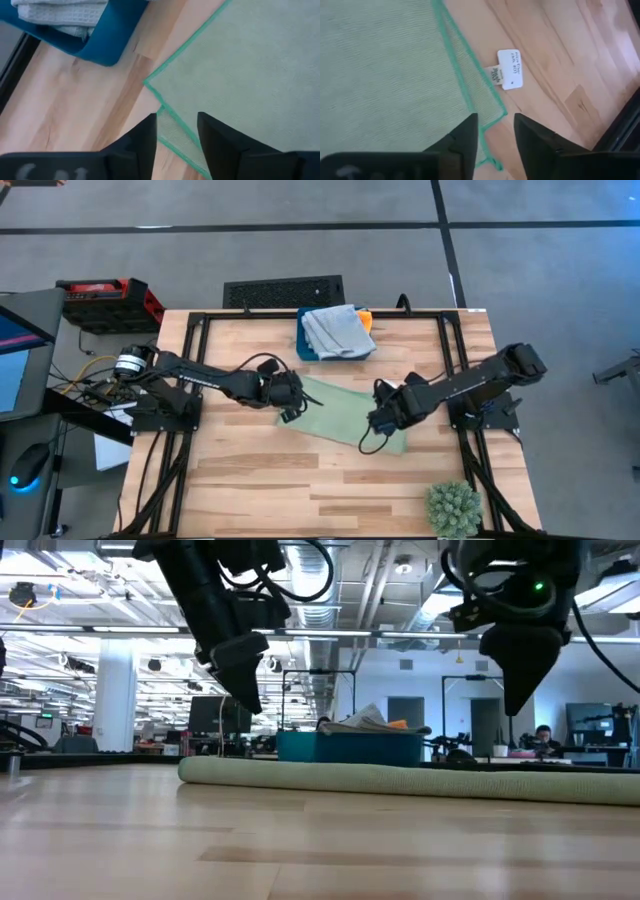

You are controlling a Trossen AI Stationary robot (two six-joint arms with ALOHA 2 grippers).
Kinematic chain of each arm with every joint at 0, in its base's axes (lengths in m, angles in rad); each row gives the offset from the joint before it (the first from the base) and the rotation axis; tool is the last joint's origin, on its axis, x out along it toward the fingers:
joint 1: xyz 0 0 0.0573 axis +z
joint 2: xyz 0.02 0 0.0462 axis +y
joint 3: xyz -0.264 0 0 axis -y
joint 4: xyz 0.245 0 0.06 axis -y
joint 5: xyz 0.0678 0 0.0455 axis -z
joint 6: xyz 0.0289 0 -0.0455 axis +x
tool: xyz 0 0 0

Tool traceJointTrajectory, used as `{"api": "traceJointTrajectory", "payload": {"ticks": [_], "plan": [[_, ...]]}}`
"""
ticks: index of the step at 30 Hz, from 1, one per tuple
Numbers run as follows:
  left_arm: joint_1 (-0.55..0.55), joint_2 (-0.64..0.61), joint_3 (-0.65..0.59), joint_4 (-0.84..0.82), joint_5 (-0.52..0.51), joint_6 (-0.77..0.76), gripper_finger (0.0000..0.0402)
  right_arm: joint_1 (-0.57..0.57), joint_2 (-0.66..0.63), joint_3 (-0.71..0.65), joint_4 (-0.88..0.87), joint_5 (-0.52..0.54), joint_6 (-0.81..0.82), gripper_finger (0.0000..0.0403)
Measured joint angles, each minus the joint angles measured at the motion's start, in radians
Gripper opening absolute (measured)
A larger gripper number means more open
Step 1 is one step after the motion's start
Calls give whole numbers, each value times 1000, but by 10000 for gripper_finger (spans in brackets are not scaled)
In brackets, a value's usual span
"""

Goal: Fold microfiber towels
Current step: Fold the green microfiber cloth

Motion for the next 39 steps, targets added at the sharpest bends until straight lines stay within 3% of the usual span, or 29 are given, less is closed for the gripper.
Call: {"api": "traceJointTrajectory", "payload": {"ticks": [2, 7, 14, 18, 24, 30, 39], "plan": [[0, 0, 0, -18, 27, 15, 141, -17, 0, 0, -2, 0, -4, 159], [-29, 0, 0, -40, 212, 140, 143, -33, 0, 0, 2, -31, -5, 187], [-124, -1, -56, 28, 332, 236, 142, 19, 0, 0, 33, -56, -6, 198], [-171, -1, -147, 165, 323, 268, 142, 65, 0, 0, 49, -59, -6, 195], [-185, -1, -216, 240, 135, 221, 142, 109, 0, 0, 91, -57, -6, 192], [-184, -1, -219, 226, 193, 229, 142, 126, 0, 0, 131, -56, -5, 193], [-183, -1, -219, 218, 192, 237, 142, 127, 0, 0, 136, -56, -5, 193]]}}
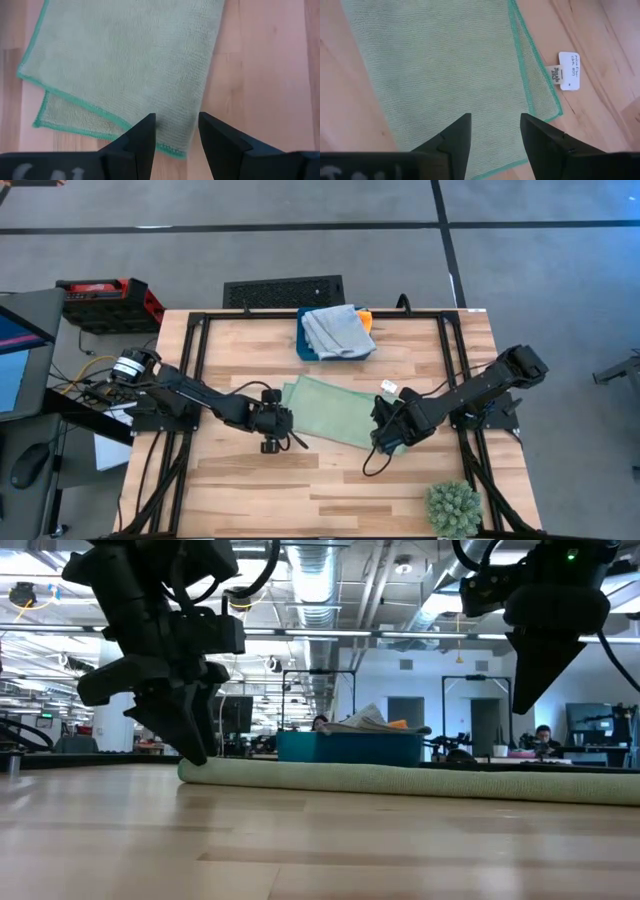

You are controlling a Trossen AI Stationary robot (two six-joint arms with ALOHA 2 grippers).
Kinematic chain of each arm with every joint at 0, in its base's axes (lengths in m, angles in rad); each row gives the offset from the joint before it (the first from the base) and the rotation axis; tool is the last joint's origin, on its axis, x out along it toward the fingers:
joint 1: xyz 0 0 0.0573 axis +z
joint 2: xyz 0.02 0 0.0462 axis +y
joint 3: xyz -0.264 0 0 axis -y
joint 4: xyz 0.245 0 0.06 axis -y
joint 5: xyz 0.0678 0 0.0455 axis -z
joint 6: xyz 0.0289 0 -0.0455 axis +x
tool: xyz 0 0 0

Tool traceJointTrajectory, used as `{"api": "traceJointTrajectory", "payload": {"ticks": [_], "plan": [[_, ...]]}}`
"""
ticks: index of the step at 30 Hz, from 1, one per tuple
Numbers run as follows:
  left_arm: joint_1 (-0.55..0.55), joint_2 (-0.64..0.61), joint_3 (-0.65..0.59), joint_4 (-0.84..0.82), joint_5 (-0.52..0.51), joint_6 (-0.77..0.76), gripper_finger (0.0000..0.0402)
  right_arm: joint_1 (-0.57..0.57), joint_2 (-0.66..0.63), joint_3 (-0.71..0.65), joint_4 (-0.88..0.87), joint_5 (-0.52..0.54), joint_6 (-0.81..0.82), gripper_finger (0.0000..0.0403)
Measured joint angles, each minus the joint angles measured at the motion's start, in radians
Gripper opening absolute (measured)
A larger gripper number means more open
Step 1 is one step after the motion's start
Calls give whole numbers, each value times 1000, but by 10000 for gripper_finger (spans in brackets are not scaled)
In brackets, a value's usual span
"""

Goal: Fold microfiber towels
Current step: Fold the green microfiber cloth

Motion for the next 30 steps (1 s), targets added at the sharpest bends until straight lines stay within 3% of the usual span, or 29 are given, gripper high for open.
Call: {"api": "traceJointTrajectory", "payload": {"ticks": [13, 16, 22, 30], "plan": [[0, 103, 6, -6, -5, -13, 139, 0, -1, 0, -14, -1, 0, 193], [-1, 107, 13, -35, -4, -46, 113, 0, -6, 0, -24, -2, 0, 192], [10, 83, 59, -126, -5, -64, 11, 0, -55, 1, -71, 18, 1, 193], [32, 72, 234, -119, -59, 62, 3, 17, -193, 0, -121, 89, 6, 191]]}}
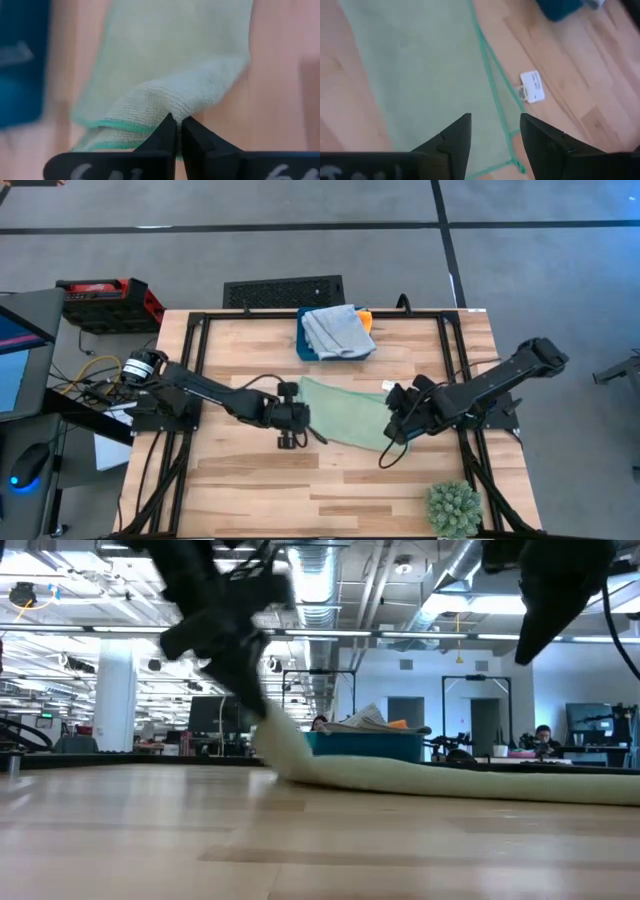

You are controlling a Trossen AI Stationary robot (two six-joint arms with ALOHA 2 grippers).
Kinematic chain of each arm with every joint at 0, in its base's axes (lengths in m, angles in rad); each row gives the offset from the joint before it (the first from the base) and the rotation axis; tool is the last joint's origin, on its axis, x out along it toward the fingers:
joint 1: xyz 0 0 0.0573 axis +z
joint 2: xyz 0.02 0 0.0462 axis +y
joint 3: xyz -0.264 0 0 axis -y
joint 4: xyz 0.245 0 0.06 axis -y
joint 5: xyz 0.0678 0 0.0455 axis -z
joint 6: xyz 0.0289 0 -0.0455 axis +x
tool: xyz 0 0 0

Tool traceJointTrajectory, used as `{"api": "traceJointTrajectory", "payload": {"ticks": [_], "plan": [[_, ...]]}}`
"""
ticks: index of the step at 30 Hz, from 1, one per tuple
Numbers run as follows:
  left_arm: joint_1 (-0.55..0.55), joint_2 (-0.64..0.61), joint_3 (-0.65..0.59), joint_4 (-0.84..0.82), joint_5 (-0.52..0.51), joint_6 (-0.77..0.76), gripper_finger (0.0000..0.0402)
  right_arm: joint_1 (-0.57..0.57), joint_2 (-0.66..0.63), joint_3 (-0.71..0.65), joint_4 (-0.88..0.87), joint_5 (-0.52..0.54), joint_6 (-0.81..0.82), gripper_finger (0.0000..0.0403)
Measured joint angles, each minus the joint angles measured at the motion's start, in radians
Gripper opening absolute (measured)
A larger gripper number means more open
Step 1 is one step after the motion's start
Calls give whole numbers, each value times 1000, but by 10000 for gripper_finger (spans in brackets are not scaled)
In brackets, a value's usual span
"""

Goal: Fold microfiber towels
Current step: Fold the green microfiber cloth

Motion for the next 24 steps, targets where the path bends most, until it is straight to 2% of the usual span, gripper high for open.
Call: {"api": "traceJointTrajectory", "payload": {"ticks": [7, 11, 24], "plan": [[40, 44, 134, 108, 22, 192, 1, 29, -79, 0, -30, 48, -7, 193], [60, 153, 231, 155, 72, 286, 1, 51, -106, 0, -51, 61, -7, 191], [85, 475, 665, 264, 79, 472, 0, 153, -213, 0, -84, 69, -6, 191]]}}
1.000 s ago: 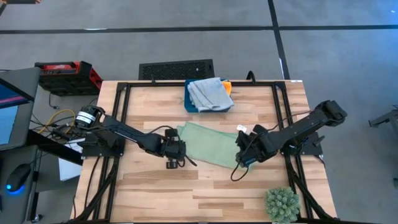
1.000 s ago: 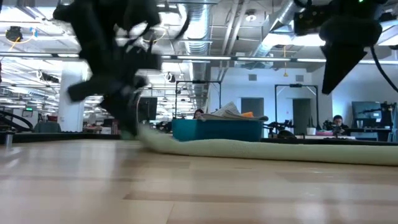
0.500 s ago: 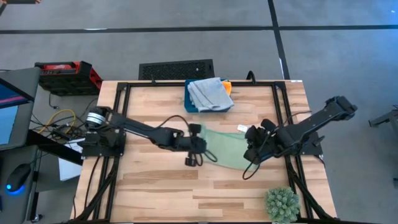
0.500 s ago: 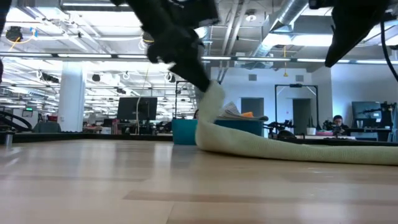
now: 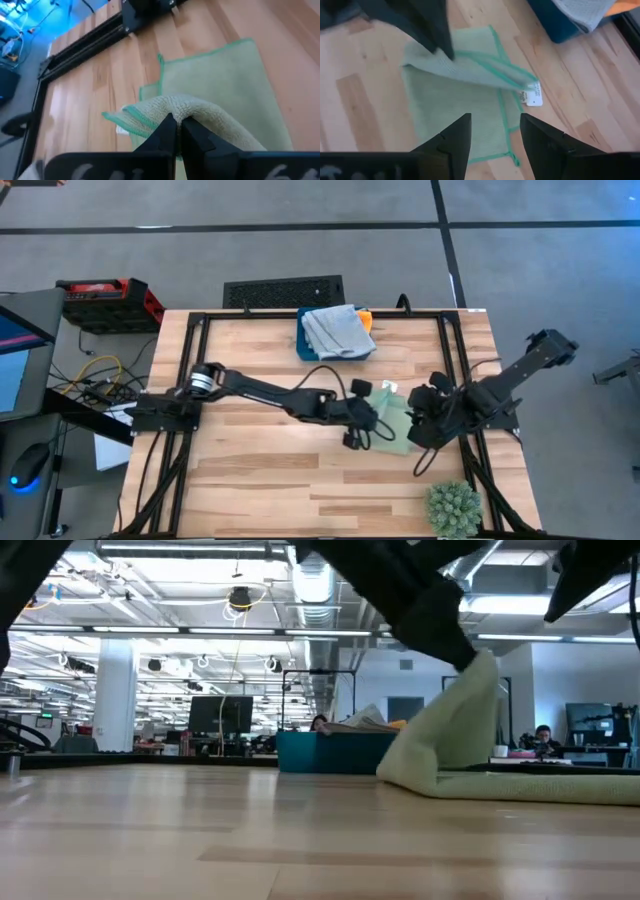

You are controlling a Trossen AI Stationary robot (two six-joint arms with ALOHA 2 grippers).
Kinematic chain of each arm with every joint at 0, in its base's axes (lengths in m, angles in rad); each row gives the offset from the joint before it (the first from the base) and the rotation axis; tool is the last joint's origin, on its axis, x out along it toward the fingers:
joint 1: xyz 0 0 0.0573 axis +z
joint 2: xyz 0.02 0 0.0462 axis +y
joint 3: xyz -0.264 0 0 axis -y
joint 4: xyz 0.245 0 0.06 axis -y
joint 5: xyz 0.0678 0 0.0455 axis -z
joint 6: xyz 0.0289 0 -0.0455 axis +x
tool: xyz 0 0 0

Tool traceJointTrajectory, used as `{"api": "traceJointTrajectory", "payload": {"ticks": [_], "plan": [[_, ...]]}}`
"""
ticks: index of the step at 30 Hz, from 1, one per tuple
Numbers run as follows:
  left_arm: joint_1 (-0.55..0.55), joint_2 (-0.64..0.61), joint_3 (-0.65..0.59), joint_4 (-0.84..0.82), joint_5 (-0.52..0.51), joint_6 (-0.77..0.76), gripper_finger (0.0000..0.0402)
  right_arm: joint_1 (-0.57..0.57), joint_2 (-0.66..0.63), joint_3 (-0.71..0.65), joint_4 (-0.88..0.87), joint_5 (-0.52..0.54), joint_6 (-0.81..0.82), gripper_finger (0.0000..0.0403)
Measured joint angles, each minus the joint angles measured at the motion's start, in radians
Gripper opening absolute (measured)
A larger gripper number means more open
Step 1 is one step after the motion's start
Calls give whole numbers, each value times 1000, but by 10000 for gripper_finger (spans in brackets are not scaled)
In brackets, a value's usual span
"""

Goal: Fold microfiber towels
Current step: Fold the green microfiber cloth

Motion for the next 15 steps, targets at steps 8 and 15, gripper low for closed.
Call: {"api": "traceJointTrajectory", "payload": {"ticks": [8, 15], "plan": [[2, 124, 185, -6, 72, 59, 0, 50, -69, 0, -9, 0, 1, 193], [2, 160, 194, -5, 77, 58, 5, 62, -87, 0, -8, 0, 1, 193]]}}
